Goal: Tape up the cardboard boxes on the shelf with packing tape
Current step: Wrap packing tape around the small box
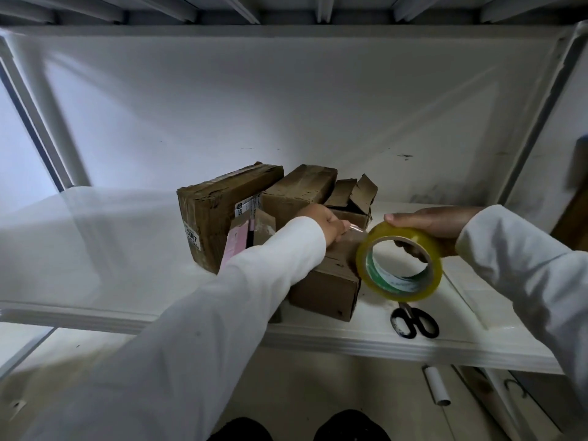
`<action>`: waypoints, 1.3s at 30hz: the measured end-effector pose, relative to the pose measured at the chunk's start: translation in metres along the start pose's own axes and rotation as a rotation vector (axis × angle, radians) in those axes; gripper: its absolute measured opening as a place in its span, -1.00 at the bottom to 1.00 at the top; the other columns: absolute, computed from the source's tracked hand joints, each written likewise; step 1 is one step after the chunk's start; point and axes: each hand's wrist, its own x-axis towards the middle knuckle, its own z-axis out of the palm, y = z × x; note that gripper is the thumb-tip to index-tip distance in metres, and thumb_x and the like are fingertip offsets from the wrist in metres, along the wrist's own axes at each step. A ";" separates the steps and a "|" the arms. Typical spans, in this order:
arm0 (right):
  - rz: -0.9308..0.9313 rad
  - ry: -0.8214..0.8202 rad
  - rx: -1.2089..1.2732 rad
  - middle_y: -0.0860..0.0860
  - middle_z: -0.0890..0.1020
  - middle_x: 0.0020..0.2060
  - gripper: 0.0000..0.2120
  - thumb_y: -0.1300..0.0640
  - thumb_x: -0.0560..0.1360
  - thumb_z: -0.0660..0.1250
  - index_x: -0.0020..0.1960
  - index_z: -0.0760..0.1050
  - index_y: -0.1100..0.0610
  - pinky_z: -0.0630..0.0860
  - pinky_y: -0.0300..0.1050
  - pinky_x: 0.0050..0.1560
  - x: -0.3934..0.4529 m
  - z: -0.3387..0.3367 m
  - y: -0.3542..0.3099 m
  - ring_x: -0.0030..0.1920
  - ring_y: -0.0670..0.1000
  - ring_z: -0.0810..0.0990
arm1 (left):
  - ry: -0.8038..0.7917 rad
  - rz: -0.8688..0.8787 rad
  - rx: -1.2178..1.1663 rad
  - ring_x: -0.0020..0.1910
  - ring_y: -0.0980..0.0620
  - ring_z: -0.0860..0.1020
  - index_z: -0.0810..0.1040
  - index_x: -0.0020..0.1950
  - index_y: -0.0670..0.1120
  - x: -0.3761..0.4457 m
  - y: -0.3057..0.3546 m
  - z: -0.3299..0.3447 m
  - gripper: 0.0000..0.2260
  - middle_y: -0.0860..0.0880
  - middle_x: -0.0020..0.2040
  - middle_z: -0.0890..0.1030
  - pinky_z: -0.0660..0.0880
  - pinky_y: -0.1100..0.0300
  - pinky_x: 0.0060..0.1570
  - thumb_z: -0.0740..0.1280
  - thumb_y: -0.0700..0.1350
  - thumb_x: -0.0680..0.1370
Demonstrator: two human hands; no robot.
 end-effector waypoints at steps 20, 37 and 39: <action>0.176 0.158 -0.438 0.10 0.58 0.06 -0.55 -0.15 0.61 0.07 0.23 0.47 0.17 0.44 -0.11 0.07 0.014 0.050 -0.024 -0.05 0.03 0.54 | -0.095 -0.159 0.476 -0.01 -0.08 0.52 0.55 0.15 -0.16 0.018 -0.028 -0.001 -0.69 -0.10 -0.05 0.53 0.43 0.06 0.13 0.25 0.05 0.59; 0.069 0.028 -0.828 0.12 0.43 0.32 -0.64 0.12 0.65 0.07 0.42 0.30 0.15 0.33 -0.14 0.17 0.008 0.068 -0.031 0.31 0.10 0.41 | 0.023 0.135 1.131 0.45 -0.19 0.21 -0.02 0.56 -0.12 0.000 -0.019 0.016 -0.27 -0.20 0.48 0.22 -0.02 -0.25 0.42 0.30 0.03 0.53; 0.047 0.008 -0.818 0.15 0.48 0.21 -0.67 0.15 0.65 0.07 0.38 0.35 0.17 0.30 -0.18 0.03 0.010 0.070 -0.031 0.10 0.07 0.44 | -0.151 0.225 0.847 0.46 -0.12 0.23 0.15 0.53 -0.07 -0.008 -0.016 0.032 -0.52 -0.13 0.50 0.24 0.09 -0.06 0.44 0.13 0.02 0.64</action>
